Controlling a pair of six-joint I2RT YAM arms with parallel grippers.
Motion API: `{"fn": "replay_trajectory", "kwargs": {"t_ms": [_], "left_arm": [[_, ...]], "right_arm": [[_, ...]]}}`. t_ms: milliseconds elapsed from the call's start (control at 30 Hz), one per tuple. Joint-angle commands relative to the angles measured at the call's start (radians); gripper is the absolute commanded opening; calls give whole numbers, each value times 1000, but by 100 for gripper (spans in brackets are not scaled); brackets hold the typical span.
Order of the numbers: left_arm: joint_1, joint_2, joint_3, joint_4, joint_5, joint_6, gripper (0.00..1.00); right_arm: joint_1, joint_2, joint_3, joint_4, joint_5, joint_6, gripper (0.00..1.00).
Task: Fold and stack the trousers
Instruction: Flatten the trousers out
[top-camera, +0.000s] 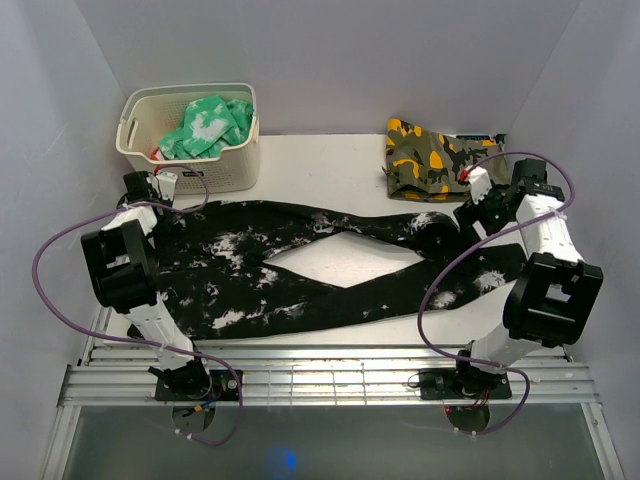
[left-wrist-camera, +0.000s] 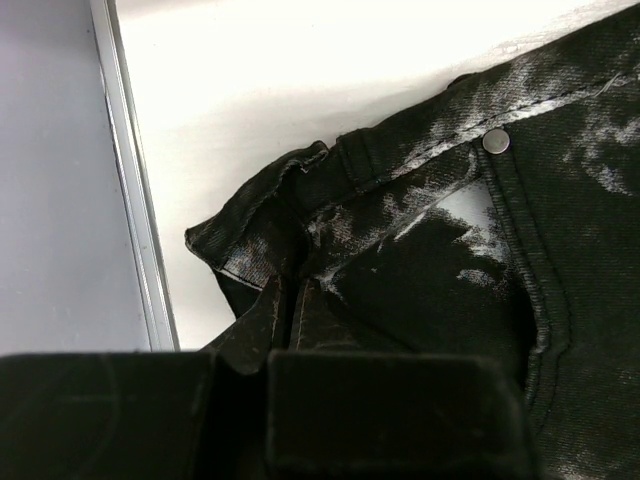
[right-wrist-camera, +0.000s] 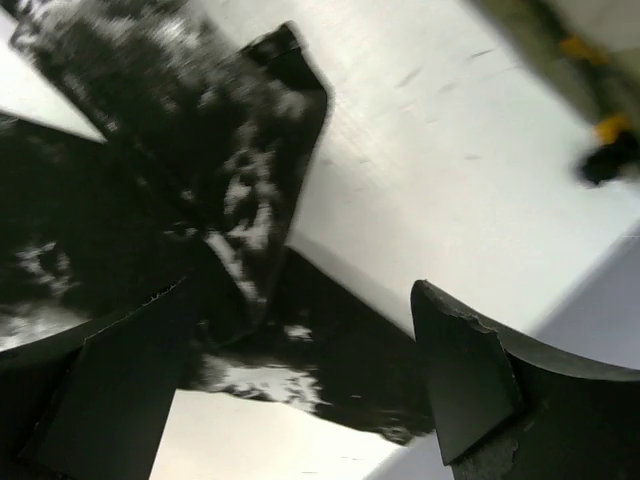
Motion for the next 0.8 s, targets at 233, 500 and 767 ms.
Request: {"fn": "replay_trajectory", "kwargs": {"t_ms": [233, 500, 767], "left_arm": [[7, -34, 43, -11, -11, 8, 0], [7, -10, 123, -88, 76, -29, 0], [7, 19, 184, -142, 160, -60, 0]], "right_arm": [[2, 100, -98, 20, -5, 75, 68], [-45, 120, 225, 121, 125, 94, 8], [-54, -259, -210, 598, 175, -236, 8]]}}
